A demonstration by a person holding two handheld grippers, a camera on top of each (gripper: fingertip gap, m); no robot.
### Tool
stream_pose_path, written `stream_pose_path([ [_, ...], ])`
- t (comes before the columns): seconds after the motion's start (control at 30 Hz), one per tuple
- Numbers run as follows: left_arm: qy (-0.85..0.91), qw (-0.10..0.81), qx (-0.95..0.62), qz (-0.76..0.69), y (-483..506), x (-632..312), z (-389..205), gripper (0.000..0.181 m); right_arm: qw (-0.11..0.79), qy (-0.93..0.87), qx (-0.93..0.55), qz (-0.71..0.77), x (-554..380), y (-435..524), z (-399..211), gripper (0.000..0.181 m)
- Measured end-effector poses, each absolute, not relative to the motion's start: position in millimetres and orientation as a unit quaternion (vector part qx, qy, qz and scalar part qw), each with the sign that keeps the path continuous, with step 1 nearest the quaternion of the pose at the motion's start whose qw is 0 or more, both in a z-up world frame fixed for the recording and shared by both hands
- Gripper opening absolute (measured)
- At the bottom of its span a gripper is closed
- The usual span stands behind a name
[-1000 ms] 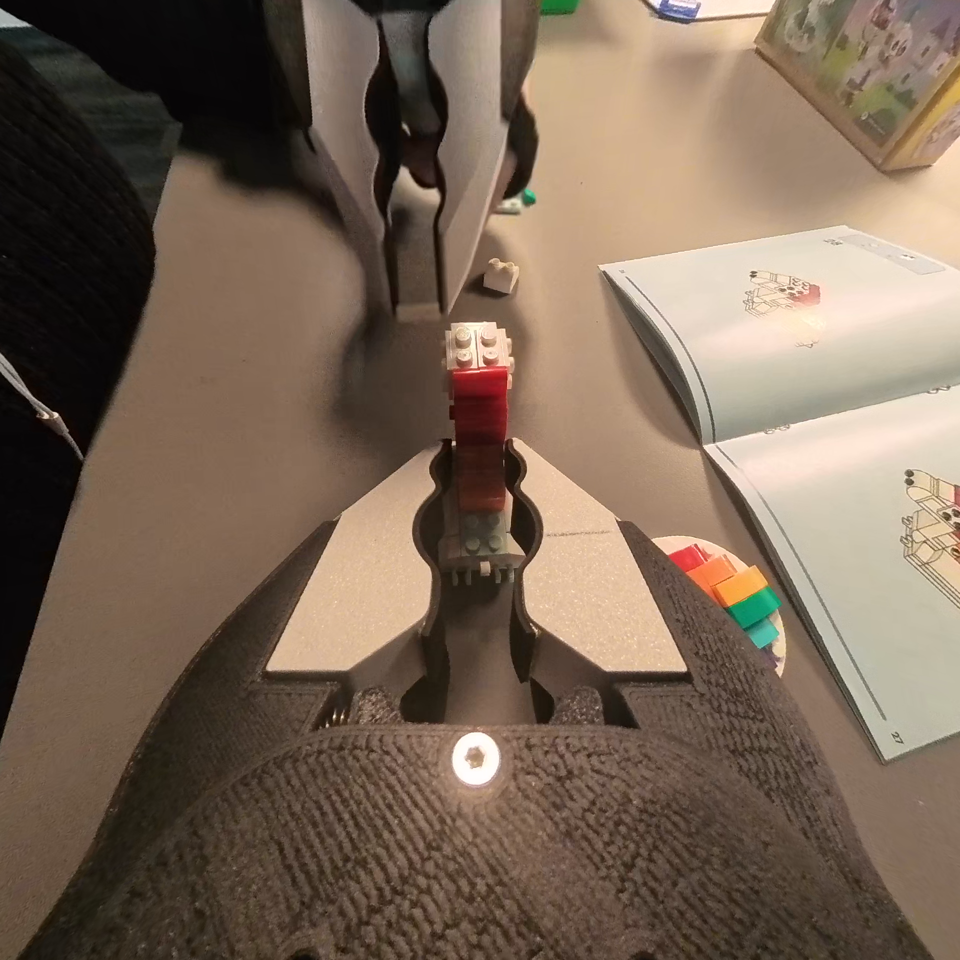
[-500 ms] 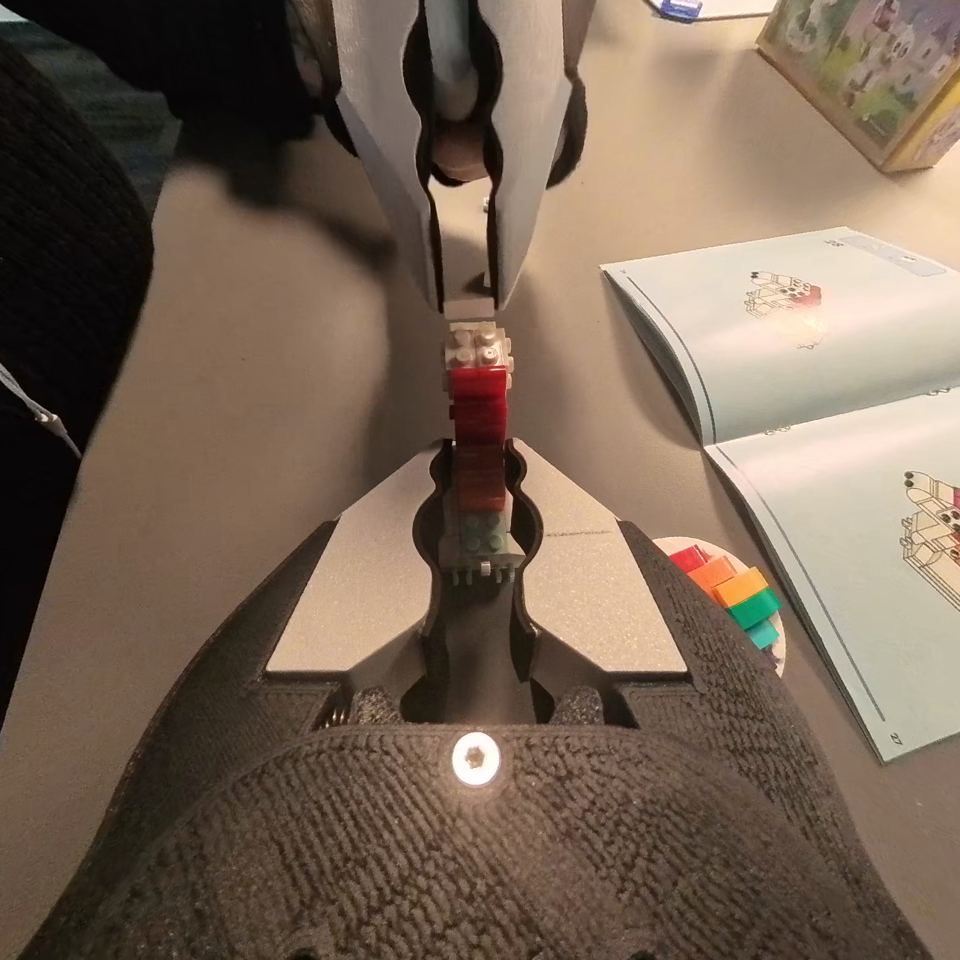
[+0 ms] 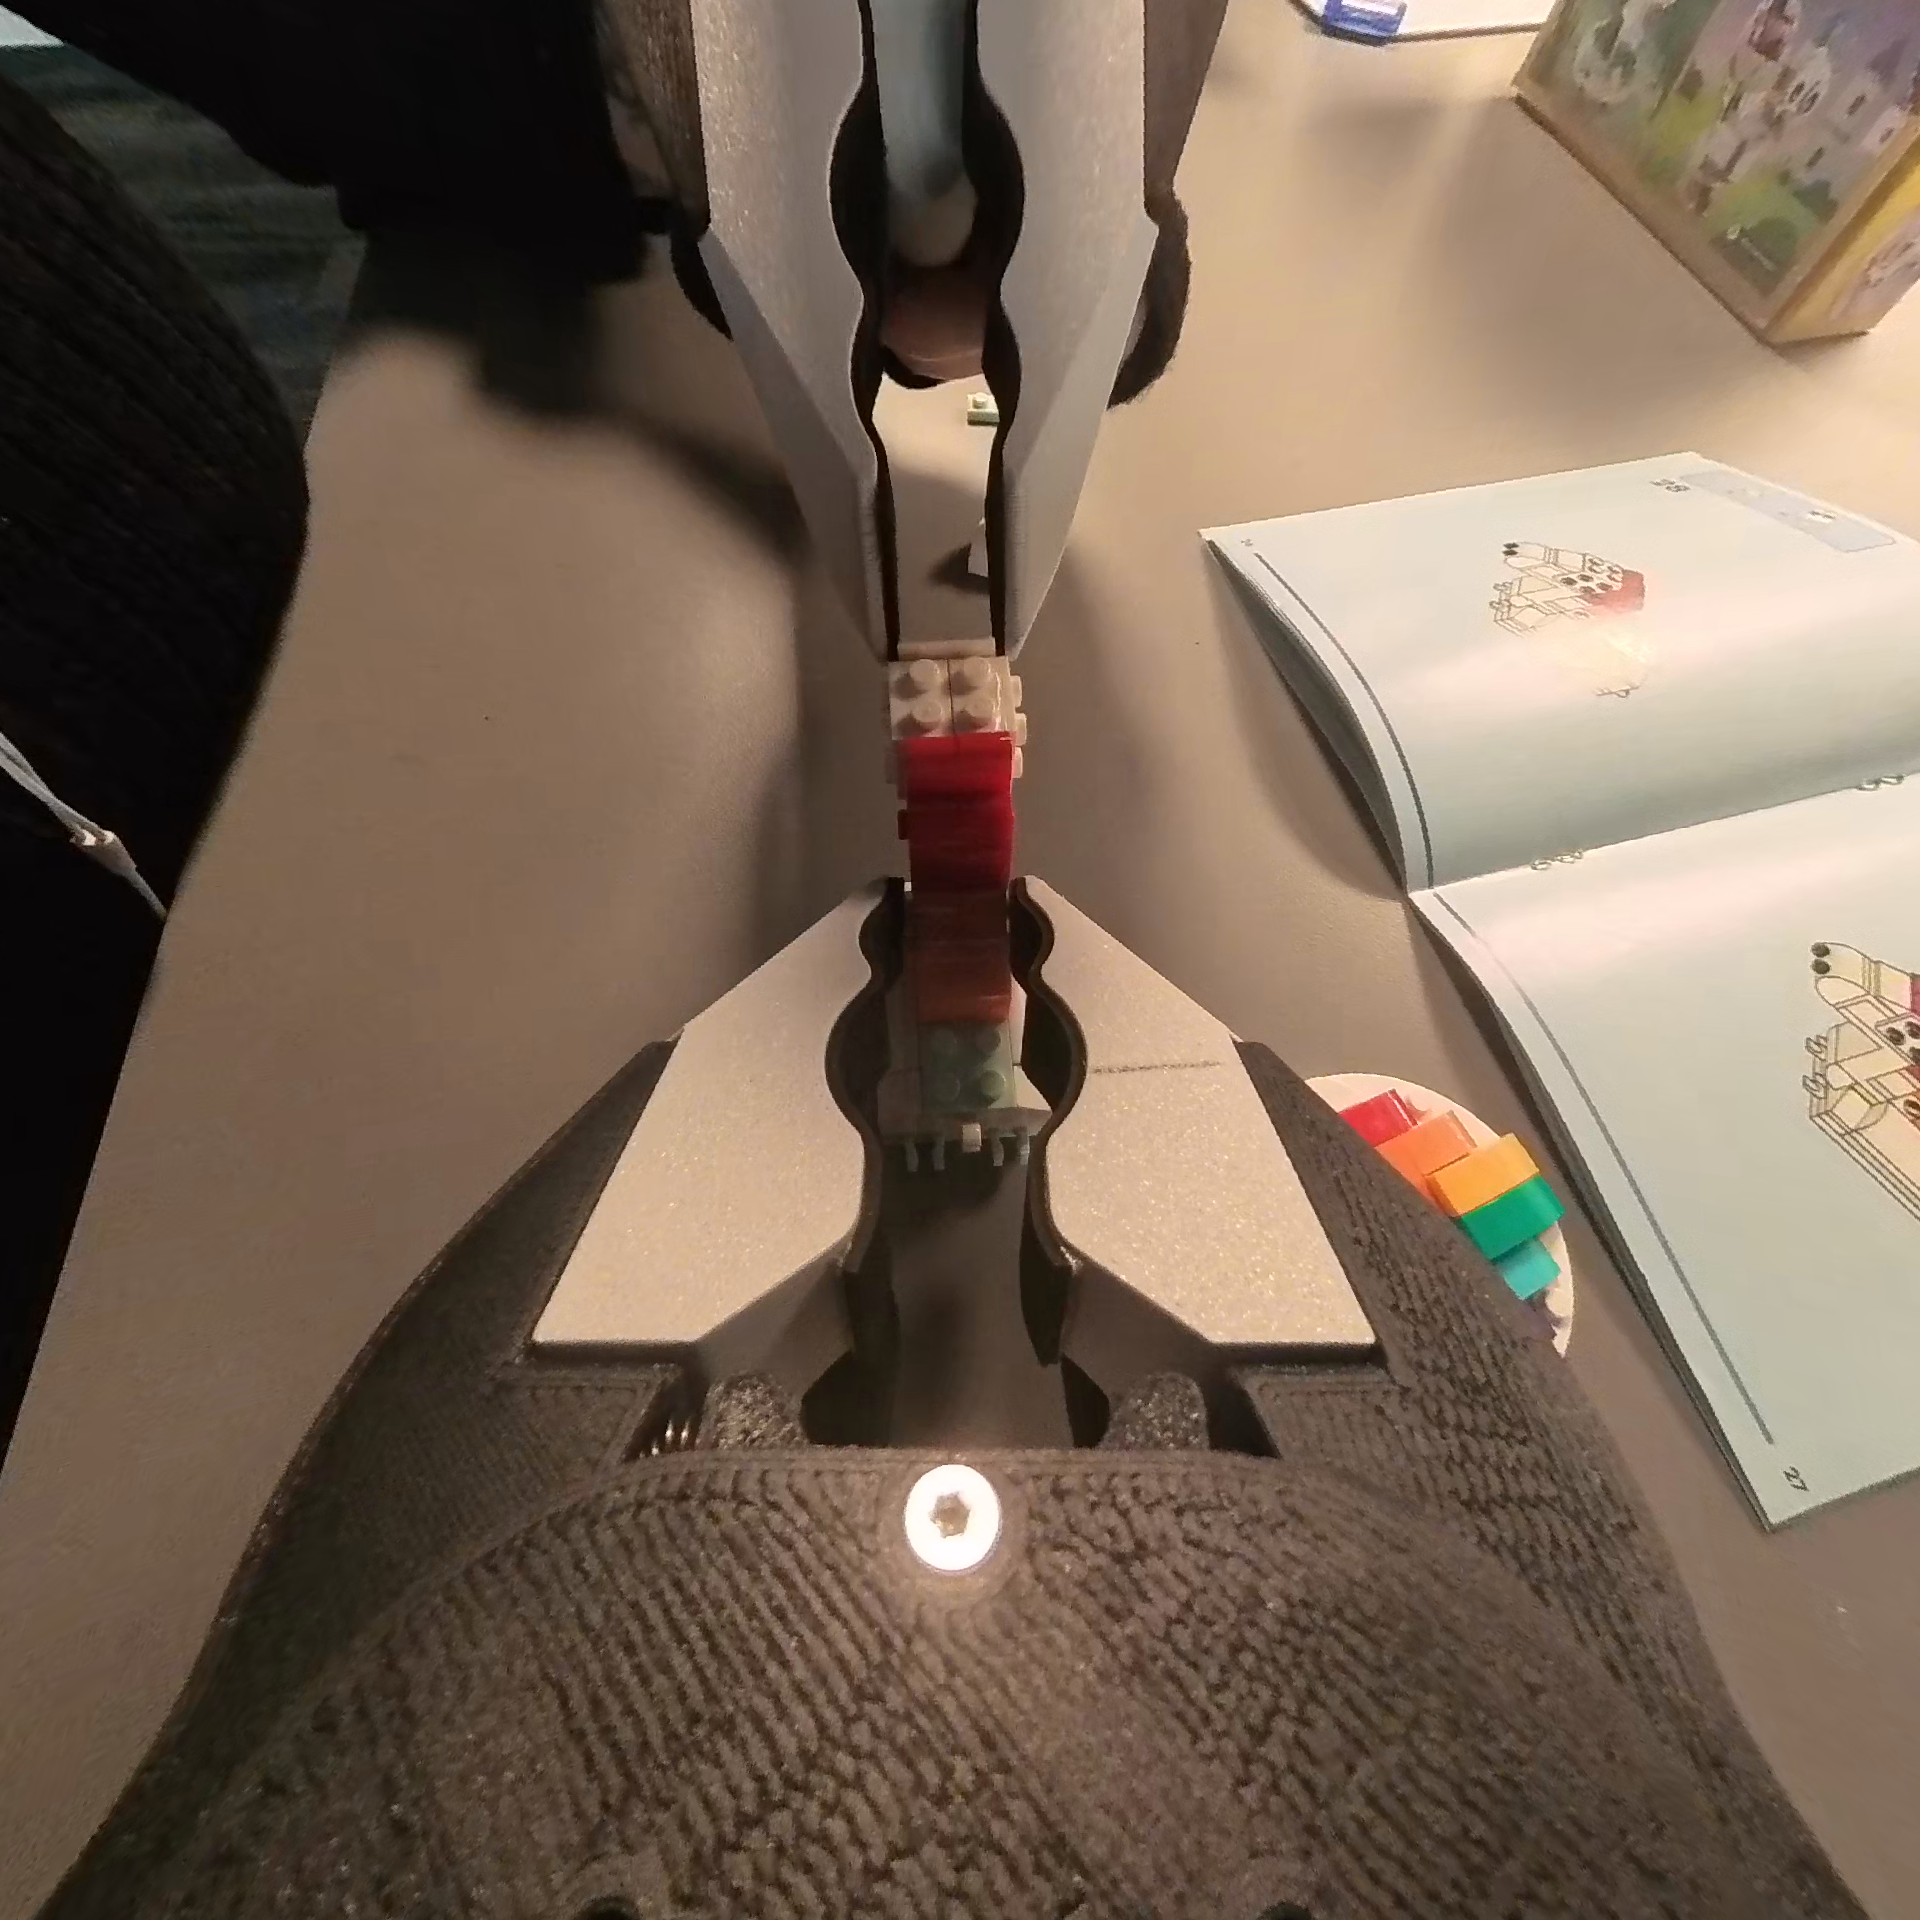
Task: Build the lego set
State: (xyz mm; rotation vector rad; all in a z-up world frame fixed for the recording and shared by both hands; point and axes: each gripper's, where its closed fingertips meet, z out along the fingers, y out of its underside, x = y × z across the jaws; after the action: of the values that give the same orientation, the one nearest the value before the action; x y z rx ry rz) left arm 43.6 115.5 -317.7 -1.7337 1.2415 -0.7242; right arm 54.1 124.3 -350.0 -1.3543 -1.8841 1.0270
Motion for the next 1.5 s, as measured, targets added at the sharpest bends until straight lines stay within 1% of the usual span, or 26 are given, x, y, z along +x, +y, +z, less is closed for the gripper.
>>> stream_pose_path([
  [0.33, 0.499, 0.430, -0.697, -0.284, 115, 44, -320, 0.022, 0.296, -0.709, -0.510, 0.388, 54, 124, -350, 0.019],
  [0.47, 0.489, 0.465, -0.688, -0.268, 117, 41, -313, 0.029, 0.295, -0.709, -0.509, 0.389, 54, 124, -350, 0.019],
  [0.53, 0.492, 0.510, -0.669, -0.223, 121, 37, -311, 0.031, 0.295, -0.708, -0.510, 0.390, 54, 124, -349, 0.019],
  [0.67, 0.532, 0.594, -0.599, -0.074, 123, 32, -311, 0.032, 0.292, -0.701, -0.518, 0.394, 54, 125, -349, 0.019],
  [0.7, 0.544, 0.607, -0.578, -0.039, 122, 32, -310, 0.031, 0.291, -0.700, -0.519, 0.394, 54, 125, -349, 0.019],
  [0.8, 0.583, 0.628, -0.513, 0.045, 117, 35, -311, 0.037, 0.294, -0.696, -0.522, 0.395, 53, 127, -348, 0.019],
  [0.93, 0.596, 0.646, -0.466, 0.101, 116, 35, -312, 0.042, 0.298, -0.687, -0.525, 0.405, 52, 128, -345, 0.019],
  [1.2, 0.603, 0.657, -0.411, 0.189, 118, 36, -308, 0.040, 0.294, -0.677, -0.526, 0.423, 49, 125, -341, 0.019],
  [1.33, 0.610, 0.652, -0.405, 0.197, 119, 34, -311, 0.043, 0.292, -0.671, -0.525, 0.435, 49, 123, -338, 0.019],
  [1.5, 0.617, 0.645, -0.396, 0.214, 121, 34, -314, 0.051, 0.274, -0.668, -0.517, 0.460, 49, 115, -334, 0.019],
])
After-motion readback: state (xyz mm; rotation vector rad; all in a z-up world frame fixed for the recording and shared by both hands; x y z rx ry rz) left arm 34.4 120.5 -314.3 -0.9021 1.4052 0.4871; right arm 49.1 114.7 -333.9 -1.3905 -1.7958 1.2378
